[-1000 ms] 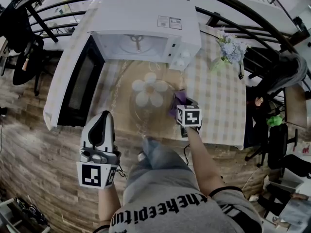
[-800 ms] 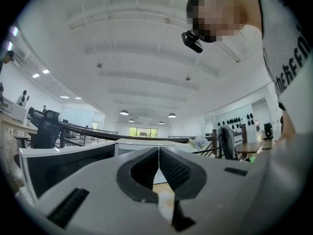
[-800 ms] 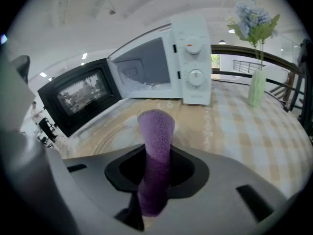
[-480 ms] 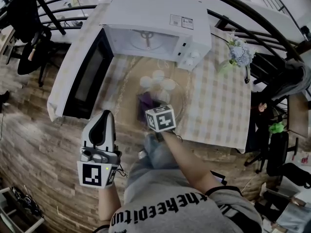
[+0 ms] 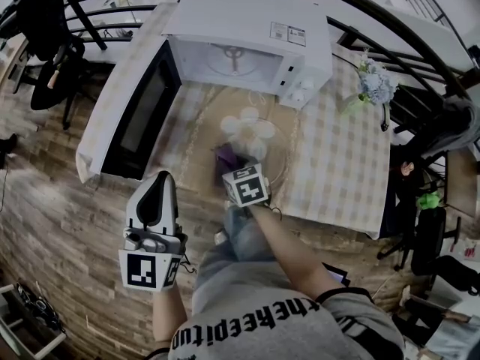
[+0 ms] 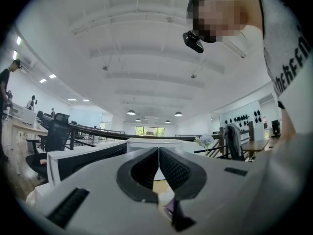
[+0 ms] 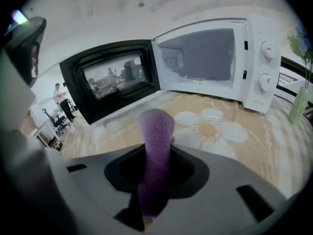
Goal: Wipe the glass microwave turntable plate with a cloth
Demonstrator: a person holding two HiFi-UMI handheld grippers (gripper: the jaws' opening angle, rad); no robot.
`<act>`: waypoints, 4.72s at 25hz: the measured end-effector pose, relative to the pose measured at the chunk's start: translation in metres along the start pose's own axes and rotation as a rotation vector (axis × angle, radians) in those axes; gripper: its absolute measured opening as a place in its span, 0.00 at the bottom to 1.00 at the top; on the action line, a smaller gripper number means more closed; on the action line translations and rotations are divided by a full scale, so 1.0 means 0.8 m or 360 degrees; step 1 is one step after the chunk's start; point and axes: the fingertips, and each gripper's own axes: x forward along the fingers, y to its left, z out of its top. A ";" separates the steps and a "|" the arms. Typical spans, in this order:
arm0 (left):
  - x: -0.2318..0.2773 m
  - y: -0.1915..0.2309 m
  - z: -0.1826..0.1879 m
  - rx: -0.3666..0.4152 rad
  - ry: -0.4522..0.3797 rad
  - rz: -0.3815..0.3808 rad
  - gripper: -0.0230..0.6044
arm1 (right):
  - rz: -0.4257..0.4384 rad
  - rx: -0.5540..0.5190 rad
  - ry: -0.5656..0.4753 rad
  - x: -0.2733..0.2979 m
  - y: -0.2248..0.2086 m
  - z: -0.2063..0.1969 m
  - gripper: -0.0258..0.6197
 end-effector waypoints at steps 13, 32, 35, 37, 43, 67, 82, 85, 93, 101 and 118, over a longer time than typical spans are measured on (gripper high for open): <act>0.007 -0.030 0.005 0.0002 -0.0022 -0.0092 0.05 | -0.0244 0.0148 -0.0026 -0.049 -0.101 -0.038 0.21; 0.013 -0.054 0.008 -0.0003 -0.0037 -0.0172 0.05 | -0.0538 0.0313 -0.0011 -0.124 -0.204 -0.090 0.21; 0.013 -0.058 0.009 -0.0004 -0.0040 -0.0181 0.05 | -0.0558 0.0339 -0.0023 -0.133 -0.210 -0.098 0.21; 0.012 -0.059 0.010 -0.0003 -0.0039 -0.0185 0.05 | -0.0566 0.0354 -0.0034 -0.134 -0.212 -0.100 0.21; 0.005 -0.058 0.009 -0.0010 -0.0041 -0.0180 0.05 | -0.0495 0.0335 -0.0043 -0.131 -0.187 -0.082 0.21; -0.033 -0.036 0.006 -0.0016 -0.0023 -0.0066 0.05 | -0.0076 0.0065 -0.0019 -0.055 -0.022 -0.059 0.21; -0.036 -0.051 0.012 -0.0007 -0.0044 -0.0105 0.05 | -0.0334 0.0227 -0.0075 -0.115 -0.113 -0.103 0.21; -0.036 -0.055 0.014 -0.0008 -0.0051 -0.0115 0.05 | -0.0382 0.0269 -0.0080 -0.127 -0.132 -0.113 0.21; -0.038 -0.062 0.019 0.0004 -0.0056 -0.0125 0.05 | -0.0425 0.0390 -0.0112 -0.151 -0.159 -0.129 0.22; -0.039 -0.063 0.019 0.0009 -0.0055 -0.0117 0.05 | -0.0484 0.0439 -0.0109 -0.160 -0.176 -0.141 0.21; -0.038 -0.069 0.039 0.0030 -0.0105 -0.0117 0.05 | -0.0345 0.0231 -0.0448 -0.217 -0.121 -0.047 0.21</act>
